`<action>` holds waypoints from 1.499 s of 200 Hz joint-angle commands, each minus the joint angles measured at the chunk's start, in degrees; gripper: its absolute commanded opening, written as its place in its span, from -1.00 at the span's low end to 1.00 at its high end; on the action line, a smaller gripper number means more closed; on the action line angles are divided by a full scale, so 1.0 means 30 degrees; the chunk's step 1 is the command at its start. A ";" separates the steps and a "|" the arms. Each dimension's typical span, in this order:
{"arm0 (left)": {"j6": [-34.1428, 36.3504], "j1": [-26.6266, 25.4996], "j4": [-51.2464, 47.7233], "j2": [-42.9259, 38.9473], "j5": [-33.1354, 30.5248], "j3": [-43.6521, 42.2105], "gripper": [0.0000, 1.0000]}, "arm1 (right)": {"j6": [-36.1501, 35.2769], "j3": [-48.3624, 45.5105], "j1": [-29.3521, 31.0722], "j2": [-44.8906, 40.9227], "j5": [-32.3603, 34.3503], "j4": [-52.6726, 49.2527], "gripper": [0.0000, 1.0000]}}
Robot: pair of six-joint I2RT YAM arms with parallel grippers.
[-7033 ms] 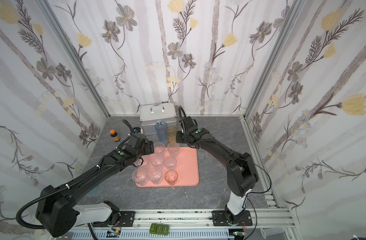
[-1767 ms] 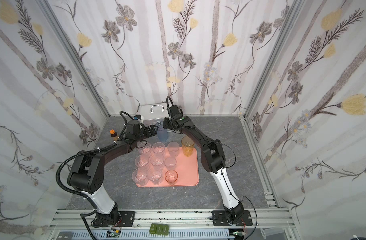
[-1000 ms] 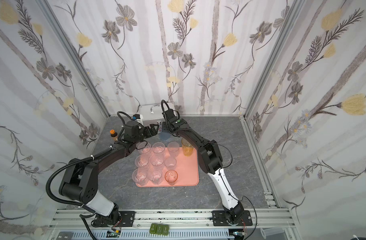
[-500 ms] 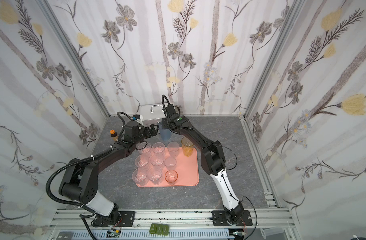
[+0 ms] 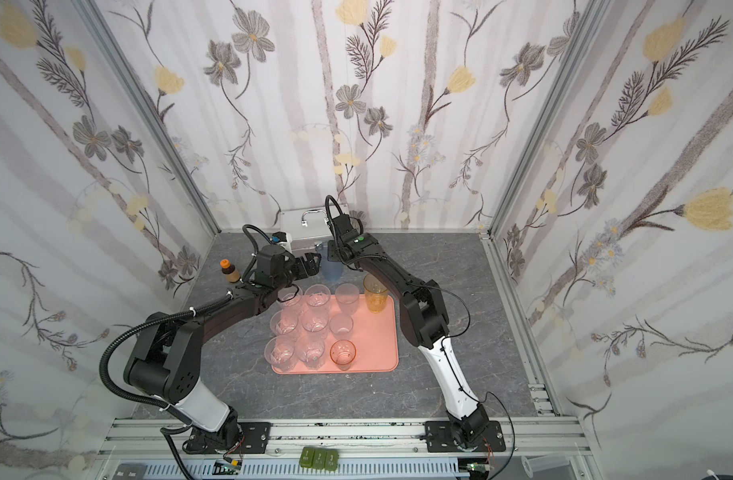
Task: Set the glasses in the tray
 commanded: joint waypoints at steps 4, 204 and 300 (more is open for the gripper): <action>0.0224 -0.0097 0.0582 0.0187 -0.0393 0.0206 0.88 | 0.0025 0.0174 -0.0103 0.0348 -0.0155 0.0499 -0.19; 0.1669 -0.0472 -0.0002 -0.5190 -0.2663 -0.2132 0.87 | -0.1287 -0.0646 -0.0094 -0.3137 0.0479 -0.1550 -0.30; 0.2391 -0.1474 0.0055 -0.4413 -0.3407 -0.2112 0.88 | 0.0132 0.0379 -0.0383 -0.0226 -0.1015 0.0553 -0.15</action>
